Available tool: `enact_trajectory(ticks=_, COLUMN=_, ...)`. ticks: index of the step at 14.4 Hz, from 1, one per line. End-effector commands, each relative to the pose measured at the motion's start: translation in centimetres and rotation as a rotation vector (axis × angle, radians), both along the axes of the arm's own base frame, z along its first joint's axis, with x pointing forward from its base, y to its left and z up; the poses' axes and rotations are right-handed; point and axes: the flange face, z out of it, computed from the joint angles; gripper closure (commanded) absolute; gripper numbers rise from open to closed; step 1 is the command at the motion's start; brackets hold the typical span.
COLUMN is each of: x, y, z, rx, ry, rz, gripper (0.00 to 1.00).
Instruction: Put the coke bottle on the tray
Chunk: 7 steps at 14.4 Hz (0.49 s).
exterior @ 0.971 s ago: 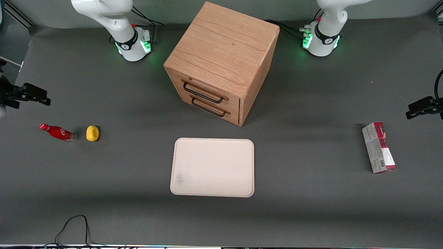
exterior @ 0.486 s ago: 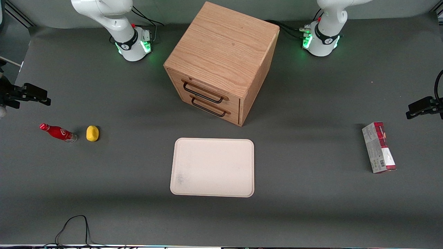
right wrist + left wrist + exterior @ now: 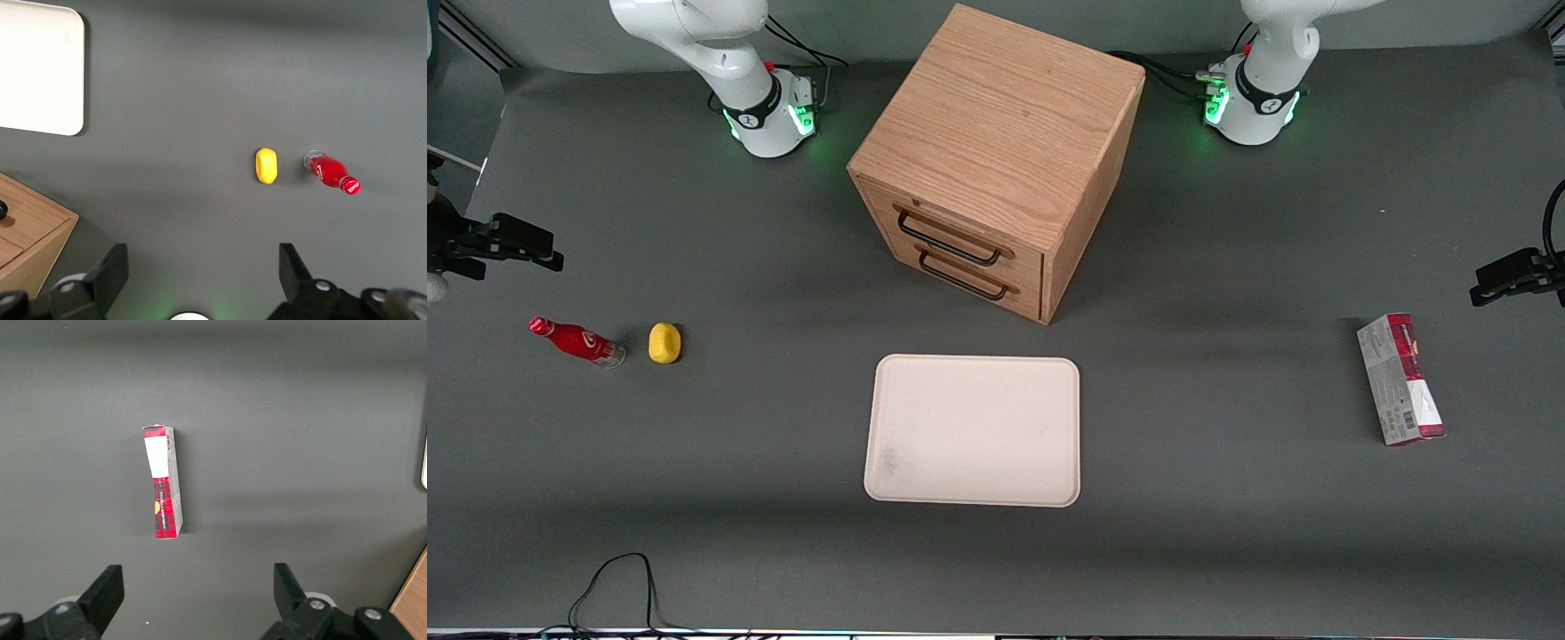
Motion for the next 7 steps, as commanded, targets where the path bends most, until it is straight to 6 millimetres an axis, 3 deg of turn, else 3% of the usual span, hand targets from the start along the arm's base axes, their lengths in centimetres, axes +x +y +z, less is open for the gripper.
enact_trajectory(ticks=1, x=-0.1, y=0.3, z=0.0, rx=0.013, ry=0.009, rz=-0.016, gripper=0.0)
enact_trajectory(ticks=4, x=-0.2, y=-0.5, z=0.1, rx=0.003, ry=0.008, rz=-0.027, gripper=0.0)
enact_trajectory(ticks=7, x=-1.2, y=-5.2, z=0.7, rx=-0.006, ry=0.001, rz=-0.099, gripper=0.0)
